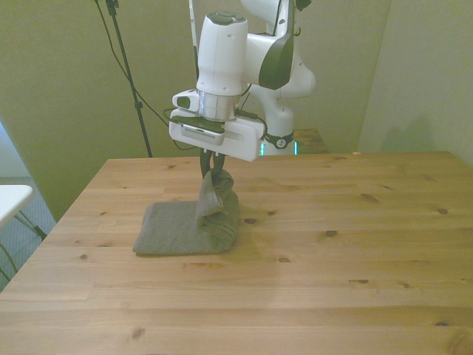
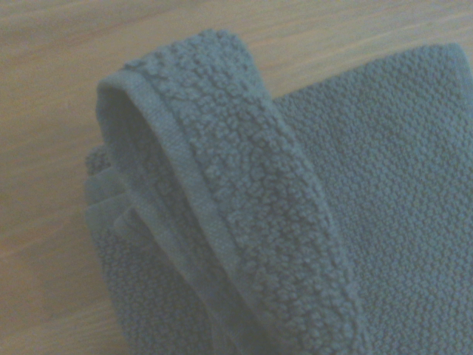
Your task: Fold the towel
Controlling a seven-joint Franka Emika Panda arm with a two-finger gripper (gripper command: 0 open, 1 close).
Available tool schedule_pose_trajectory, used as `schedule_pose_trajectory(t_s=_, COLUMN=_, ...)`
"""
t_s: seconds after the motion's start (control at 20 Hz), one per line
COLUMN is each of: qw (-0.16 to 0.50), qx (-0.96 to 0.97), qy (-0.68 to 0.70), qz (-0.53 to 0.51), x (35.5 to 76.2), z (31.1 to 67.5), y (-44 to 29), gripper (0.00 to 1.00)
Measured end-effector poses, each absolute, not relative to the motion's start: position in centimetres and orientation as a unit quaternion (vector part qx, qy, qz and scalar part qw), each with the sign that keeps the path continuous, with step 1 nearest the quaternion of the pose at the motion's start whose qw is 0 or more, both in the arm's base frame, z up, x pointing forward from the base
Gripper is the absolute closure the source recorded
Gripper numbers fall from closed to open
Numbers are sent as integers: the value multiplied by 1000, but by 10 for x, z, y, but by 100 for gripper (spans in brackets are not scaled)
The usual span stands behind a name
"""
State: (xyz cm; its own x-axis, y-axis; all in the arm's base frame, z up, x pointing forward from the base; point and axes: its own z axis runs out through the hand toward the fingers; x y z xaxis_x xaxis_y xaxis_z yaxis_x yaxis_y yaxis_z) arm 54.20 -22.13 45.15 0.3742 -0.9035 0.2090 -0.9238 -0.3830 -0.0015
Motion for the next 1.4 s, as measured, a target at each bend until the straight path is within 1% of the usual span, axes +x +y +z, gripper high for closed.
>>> schedule_pose_trajectory(t_s=0.3, qw=50, qx=826, qy=-551, qz=109, x=552, z=487, y=-225, gripper=100)
schedule_pose_trajectory(t_s=0.55, qw=15, qx=827, qy=-552, qz=105, x=547, z=496, y=-237, gripper=100)
schedule_pose_trajectory(t_s=0.8, qw=-4, qx=819, qy=-564, qz=107, x=530, z=504, y=-268, gripper=100)
schedule_pose_trajectory(t_s=1.05, qw=-20, qx=809, qy=-579, qz=95, x=516, z=490, y=-301, gripper=100)
schedule_pose_trajectory(t_s=1.25, qw=-44, qx=808, qy=-582, qz=84, x=512, z=473, y=-323, gripper=100)
schedule_pose_trajectory(t_s=1.4, qw=-50, qx=807, qy=-583, qz=80, x=512, z=465, y=-331, gripper=100)
